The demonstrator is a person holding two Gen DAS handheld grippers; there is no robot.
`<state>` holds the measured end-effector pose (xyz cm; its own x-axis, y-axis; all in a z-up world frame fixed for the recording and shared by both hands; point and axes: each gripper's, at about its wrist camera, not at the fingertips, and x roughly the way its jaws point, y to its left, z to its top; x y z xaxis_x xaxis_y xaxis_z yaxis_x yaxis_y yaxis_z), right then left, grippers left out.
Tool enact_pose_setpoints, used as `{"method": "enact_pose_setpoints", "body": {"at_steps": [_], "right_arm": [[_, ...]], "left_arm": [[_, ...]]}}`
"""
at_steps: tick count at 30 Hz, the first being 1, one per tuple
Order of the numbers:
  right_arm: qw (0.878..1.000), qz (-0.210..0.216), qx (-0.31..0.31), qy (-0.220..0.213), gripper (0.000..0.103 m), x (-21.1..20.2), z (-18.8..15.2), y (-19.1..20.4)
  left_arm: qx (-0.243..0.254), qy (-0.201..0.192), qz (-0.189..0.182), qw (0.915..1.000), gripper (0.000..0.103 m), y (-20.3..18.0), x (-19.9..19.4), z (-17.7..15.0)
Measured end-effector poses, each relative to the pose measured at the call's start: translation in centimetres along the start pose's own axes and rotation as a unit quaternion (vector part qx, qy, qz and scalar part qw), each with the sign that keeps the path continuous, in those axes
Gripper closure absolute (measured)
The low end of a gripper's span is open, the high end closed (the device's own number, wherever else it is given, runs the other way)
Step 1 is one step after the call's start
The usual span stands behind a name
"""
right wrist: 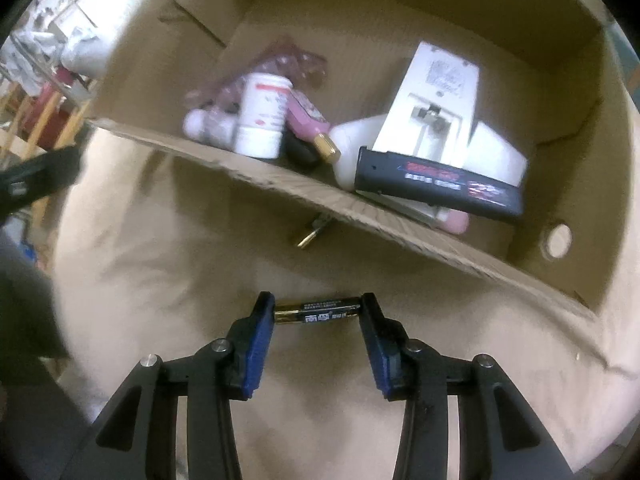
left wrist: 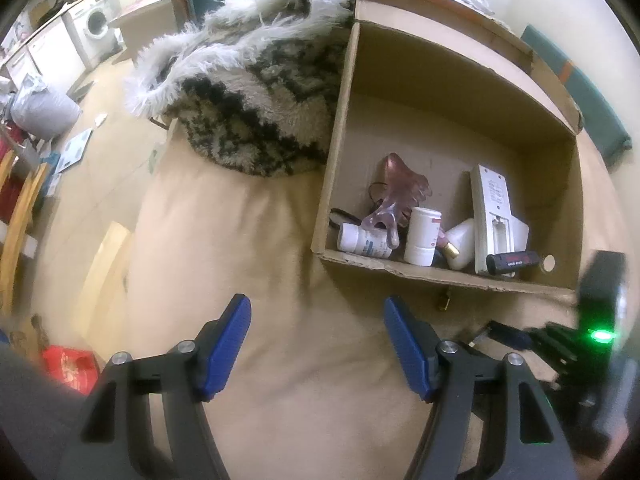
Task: Organize rigid objects
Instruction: 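Lift the AA battery with the right tool toward the box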
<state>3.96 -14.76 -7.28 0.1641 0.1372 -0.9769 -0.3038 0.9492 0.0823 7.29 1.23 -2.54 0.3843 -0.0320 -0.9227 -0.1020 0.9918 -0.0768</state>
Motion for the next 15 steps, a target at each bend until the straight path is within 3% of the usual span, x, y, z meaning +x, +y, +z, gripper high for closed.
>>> {"method": "enact_pose_setpoints", "body": {"at_steps": [9,15], "right_arm": [[0.995,0.036,0.011,-0.087,0.058,-8.8,0.1,-1.3],[0.983,0.051,0.052,-0.168,0.058,-11.2,0.1,-4.6]], "left_arm": [[0.020,0.005,-0.004,0.9998,0.037,-1.1,0.3,-0.4],[0.030,0.016,0.001,0.9994,0.037,-1.6,1.2,-0.8]]}}
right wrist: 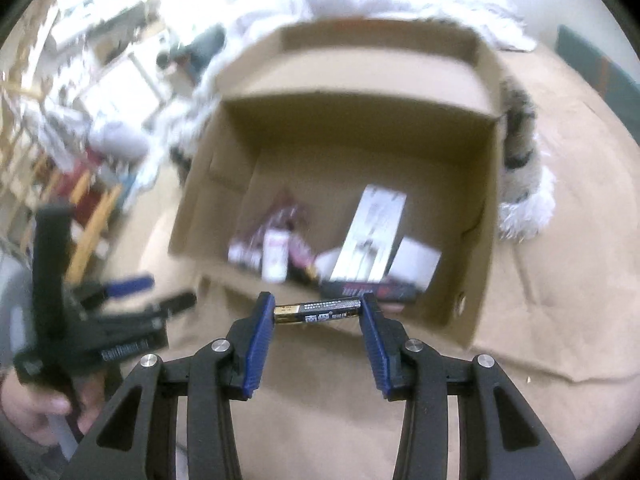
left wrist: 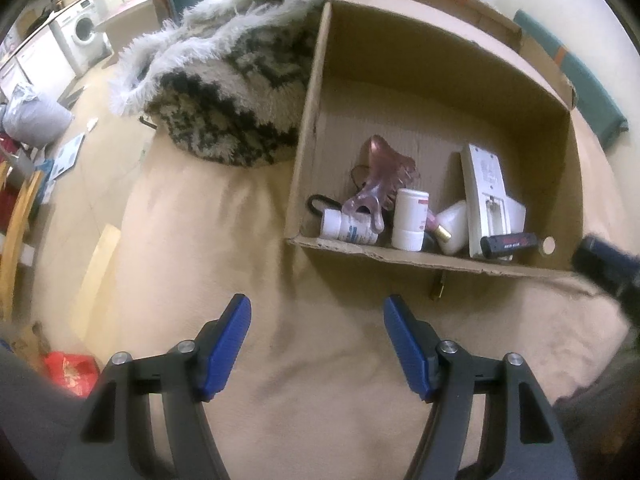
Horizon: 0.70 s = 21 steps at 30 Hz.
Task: Organize rigid objects
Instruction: 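Lift the AA battery with the right tool toward the box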
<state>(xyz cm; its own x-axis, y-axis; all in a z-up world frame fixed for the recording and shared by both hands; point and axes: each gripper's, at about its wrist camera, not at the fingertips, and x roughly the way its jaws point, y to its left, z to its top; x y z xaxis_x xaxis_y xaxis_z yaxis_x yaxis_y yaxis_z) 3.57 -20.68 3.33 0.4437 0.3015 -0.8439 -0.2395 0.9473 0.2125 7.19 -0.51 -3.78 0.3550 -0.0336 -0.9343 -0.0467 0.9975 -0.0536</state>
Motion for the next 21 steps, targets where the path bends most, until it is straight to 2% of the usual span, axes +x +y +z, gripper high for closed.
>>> {"method": "enact_pose_setpoints", "body": {"at_steps": [3,8,11,13,16,19,21], "right_arm": [[0.999,0.005,0.038,-0.019,0.058,0.3,0.2,-1.1],[0.997,0.028,0.059,-0.047,0.058,-0.2,0.9,-1.5],[0.996,0.028,0.074,-0.044,0.058,0.0,1.0,-2.1],[0.995,0.028,0.085,-0.042,0.058,0.2,1.1,-2.7],[0.993,0.030,0.102,-0.042,0.058,0.3,1.4,-3.6],[0.992,0.031,0.116,-0.043,0.058,0.3,1.4,-4.4],[0.991,0.031,0.122,-0.044,0.058,0.2,1.4,-4.7]], "left_arm": [[0.017,0.011,-0.001,0.9998,0.037,-0.8,0.8,-0.3],[0.054,0.011,0.005,0.9985,0.037,-2.9,1.9,-0.8],[0.092,0.015,0.017,0.9955,0.037,-5.2,2.8,-1.2],[0.126,0.023,0.007,0.9917,0.037,-7.3,3.7,-1.2],[0.148,0.030,-0.006,0.9886,0.039,-9.7,5.0,-0.6],[0.149,0.045,-0.019,0.9876,0.053,-11.4,6.7,0.4],[0.149,0.056,-0.023,0.9870,0.054,-12.1,7.7,0.9]]}}
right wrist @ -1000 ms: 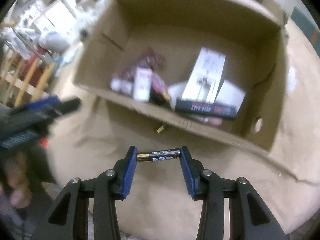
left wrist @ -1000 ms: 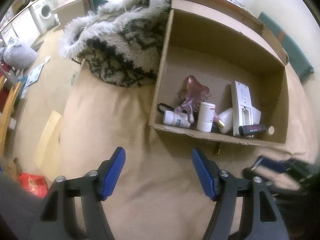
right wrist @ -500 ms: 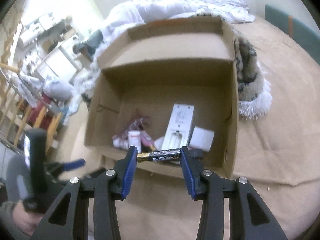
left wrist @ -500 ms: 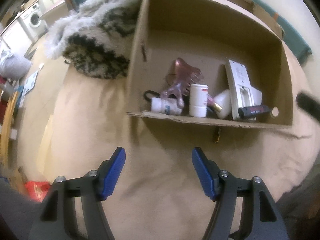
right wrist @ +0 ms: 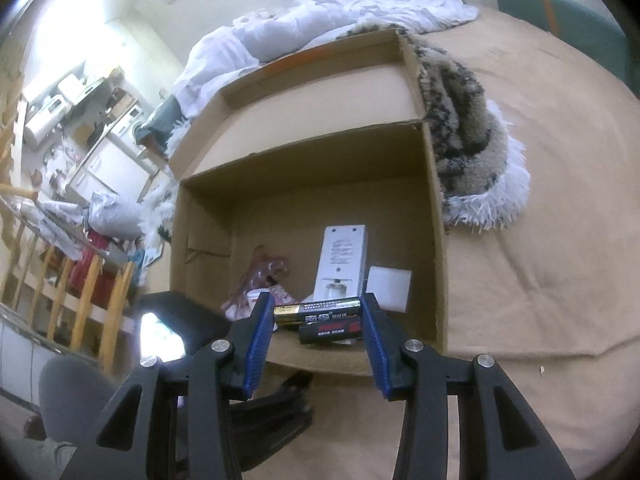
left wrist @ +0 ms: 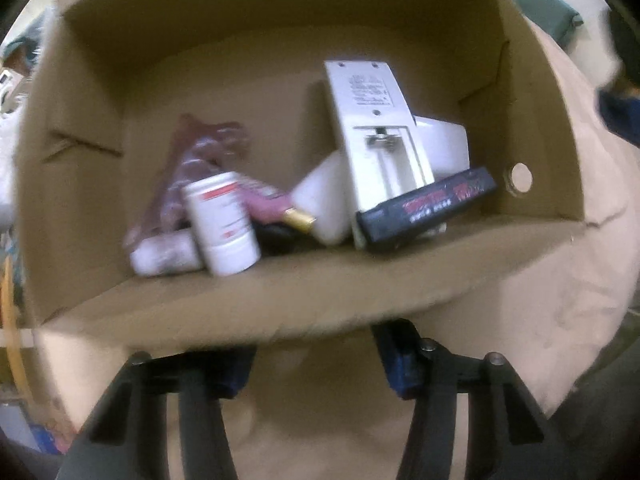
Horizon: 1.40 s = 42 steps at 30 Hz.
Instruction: Organize rigid objects
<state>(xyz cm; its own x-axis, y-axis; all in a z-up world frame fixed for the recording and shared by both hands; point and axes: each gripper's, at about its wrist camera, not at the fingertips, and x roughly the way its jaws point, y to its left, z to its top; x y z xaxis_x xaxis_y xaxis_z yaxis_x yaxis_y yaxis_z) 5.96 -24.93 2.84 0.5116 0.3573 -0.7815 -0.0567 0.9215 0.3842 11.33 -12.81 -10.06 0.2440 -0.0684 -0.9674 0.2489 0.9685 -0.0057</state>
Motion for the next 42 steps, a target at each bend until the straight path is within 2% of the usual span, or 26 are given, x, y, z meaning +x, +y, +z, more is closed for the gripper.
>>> {"method": "enact_pose_setpoints", "body": {"at_steps": [4,6,10,13,15,22,25,34,38,42], "right_arm": [[1.000,-0.001,0.005,0.002,0.058,0.0,0.0,-0.6],[1.000,-0.001,0.005,0.004,0.058,0.0,0.0,-0.8],[1.000,0.000,0.009,0.008,0.058,0.1,0.0,-1.0],[1.000,-0.005,0.012,0.017,0.058,0.6,0.0,-1.1],[1.000,-0.009,0.017,0.021,0.058,0.8,0.0,-1.3],[0.999,-0.015,0.022,0.022,0.058,0.8,-0.1,-1.7],[0.999,-0.020,0.024,0.023,0.058,0.8,0.0,-2.0],[0.999,-0.032,0.020,0.024,0.057,1.1,0.0,-1.9],[0.999,-0.037,0.016,0.027,0.057,1.2,-0.2,-1.9],[0.999,-0.036,0.016,0.019,0.057,0.9,-0.2,-1.8]], "left_arm": [[0.000,0.021,0.002,0.9998,0.056,-0.7,1.7,0.9],[0.002,0.024,0.015,0.9996,0.064,-0.8,2.3,1.1],[0.012,0.020,0.020,0.9995,0.068,-1.2,2.8,1.6],[0.029,0.014,0.023,0.9992,0.077,-1.8,3.0,1.9],[0.037,0.011,0.027,0.9989,0.094,-2.5,2.9,2.0],[0.032,0.012,0.021,0.9992,0.094,-2.2,2.4,1.5],[0.029,0.012,0.023,0.9992,0.094,-1.0,1.8,-0.3],[-0.001,0.028,0.018,0.9994,0.094,1.3,-0.1,-2.7],[-0.009,0.015,0.015,0.9997,0.094,2.4,-2.7,-3.6],[-0.002,-0.020,0.026,0.9995,0.094,3.5,-6.2,-4.1]]}}
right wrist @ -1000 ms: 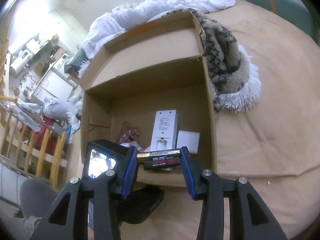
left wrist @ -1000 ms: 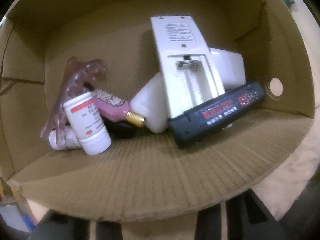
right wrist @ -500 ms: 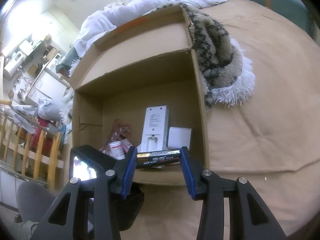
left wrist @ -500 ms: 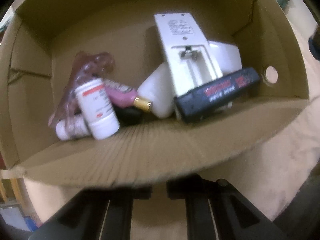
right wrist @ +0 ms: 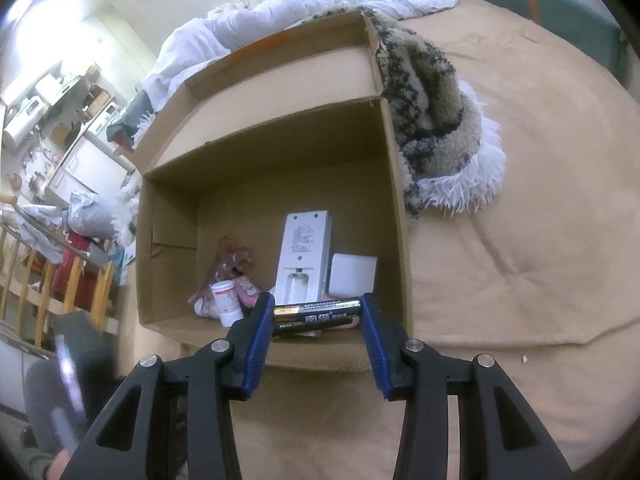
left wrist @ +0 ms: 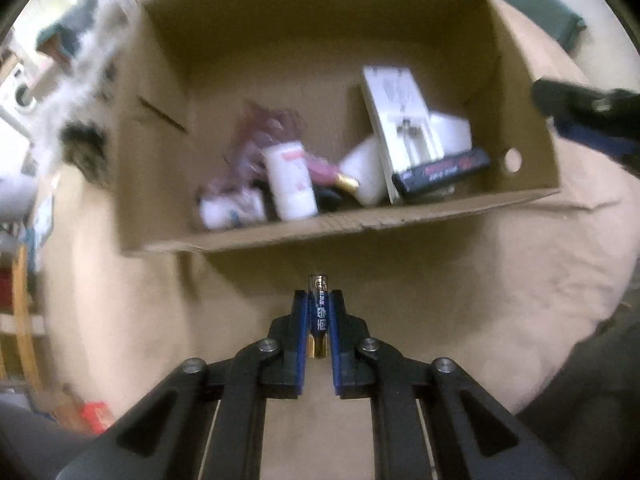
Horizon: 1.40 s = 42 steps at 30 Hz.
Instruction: Organize rigid objects
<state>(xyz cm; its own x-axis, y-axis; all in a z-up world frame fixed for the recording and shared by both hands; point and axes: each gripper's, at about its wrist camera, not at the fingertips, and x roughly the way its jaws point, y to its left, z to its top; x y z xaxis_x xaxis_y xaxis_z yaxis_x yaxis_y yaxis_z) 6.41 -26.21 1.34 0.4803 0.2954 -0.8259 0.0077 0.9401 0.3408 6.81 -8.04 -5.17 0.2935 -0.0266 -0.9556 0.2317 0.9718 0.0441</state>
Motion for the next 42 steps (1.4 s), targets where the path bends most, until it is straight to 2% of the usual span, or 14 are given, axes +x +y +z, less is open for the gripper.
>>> {"method": "enact_pose_setpoints", "body": {"at_steps": [2,4,7,10,14,23,29,34,40,42], "right_arm": [[1.000,0.008,0.003,-0.005,0.057,-0.2,0.2,0.1],[1.000,0.009,-0.003,-0.012,0.057,-0.2,0.5,0.5],[1.000,0.010,-0.011,-0.011,0.057,0.2,0.9,1.0],[1.000,0.007,-0.015,-0.006,0.057,0.9,1.4,1.2],[1.000,0.000,-0.026,-0.001,0.057,2.3,2.5,1.4],[0.999,-0.007,-0.029,0.034,0.057,6.4,4.0,1.6],[0.997,0.003,-0.012,0.074,0.057,8.0,3.2,1.4],[0.996,-0.001,-0.014,0.084,0.057,8.4,2.8,1.6],[0.996,-0.003,-0.013,0.087,0.057,8.4,3.2,1.8],[0.996,0.006,-0.001,0.085,0.047,8.3,3.2,1.7]], "left_arm": [[0.000,-0.019,0.002,0.9998,0.094,1.5,-1.7,0.2],[-0.013,-0.039,0.002,0.9991,0.094,3.0,-2.8,2.3],[-0.035,-0.063,0.001,0.9974,0.094,3.6,-3.7,4.1],[-0.049,-0.076,0.007,0.9959,0.094,4.2,-5.1,4.5],[-0.054,-0.079,0.016,0.9953,0.094,4.4,-4.7,6.9],[-0.056,-0.063,0.026,0.9961,0.094,3.8,0.1,9.9],[-0.055,-0.049,0.033,0.9967,0.094,3.4,2.1,10.2],[-0.055,-0.038,0.034,0.9972,0.094,3.0,3.2,10.2],[-0.062,-0.044,0.044,0.9961,0.094,3.2,3.7,9.8],[-0.064,-0.039,0.045,0.9962,0.094,3.3,3.8,9.6]]}}
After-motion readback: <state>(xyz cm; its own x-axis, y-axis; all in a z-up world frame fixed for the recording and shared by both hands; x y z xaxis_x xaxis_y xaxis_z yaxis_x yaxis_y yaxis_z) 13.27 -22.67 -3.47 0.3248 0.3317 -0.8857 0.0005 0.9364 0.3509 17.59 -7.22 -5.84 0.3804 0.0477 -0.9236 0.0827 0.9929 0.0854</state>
